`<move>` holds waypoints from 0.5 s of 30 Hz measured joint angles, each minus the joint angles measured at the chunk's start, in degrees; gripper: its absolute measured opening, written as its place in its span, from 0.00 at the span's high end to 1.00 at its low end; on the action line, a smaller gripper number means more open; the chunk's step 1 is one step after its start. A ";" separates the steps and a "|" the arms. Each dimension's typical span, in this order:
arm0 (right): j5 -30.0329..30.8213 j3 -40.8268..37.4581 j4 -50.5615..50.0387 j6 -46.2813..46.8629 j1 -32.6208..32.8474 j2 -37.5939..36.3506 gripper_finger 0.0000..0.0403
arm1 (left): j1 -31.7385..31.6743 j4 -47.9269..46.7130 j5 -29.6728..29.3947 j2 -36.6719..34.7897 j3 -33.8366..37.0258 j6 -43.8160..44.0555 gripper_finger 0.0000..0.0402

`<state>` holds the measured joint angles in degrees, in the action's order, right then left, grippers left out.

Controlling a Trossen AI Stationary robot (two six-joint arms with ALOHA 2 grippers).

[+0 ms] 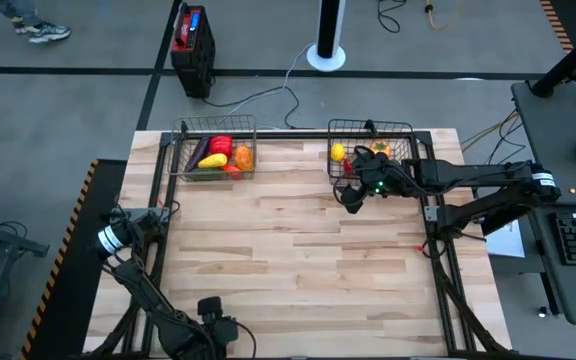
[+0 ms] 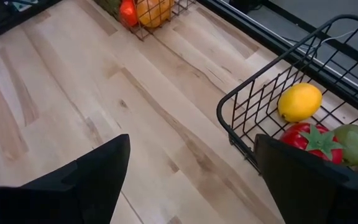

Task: Sort produce into baskets
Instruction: Put the small tomato into the black wire basket

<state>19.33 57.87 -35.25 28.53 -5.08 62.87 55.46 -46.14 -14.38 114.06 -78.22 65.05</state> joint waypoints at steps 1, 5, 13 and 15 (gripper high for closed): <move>0.00 0.00 0.00 0.12 0.00 0.02 0.17 | 0.00 0.97 0.01 0.00 0.45 -0.02 0.42; 0.02 -0.02 0.01 0.39 0.00 0.02 0.16 | 0.00 3.47 -0.01 0.00 1.82 -0.10 0.42; 0.04 -0.02 0.01 0.39 0.00 0.02 0.19 | 0.02 6.94 -0.10 -0.11 4.18 0.59 0.45; 0.04 -0.02 0.01 0.39 0.00 0.02 0.19 | 0.02 6.92 -0.10 -0.11 4.22 0.42 0.48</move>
<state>19.38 57.84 -35.24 28.93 -5.08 62.89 55.48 -39.22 -14.48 113.95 -74.00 65.47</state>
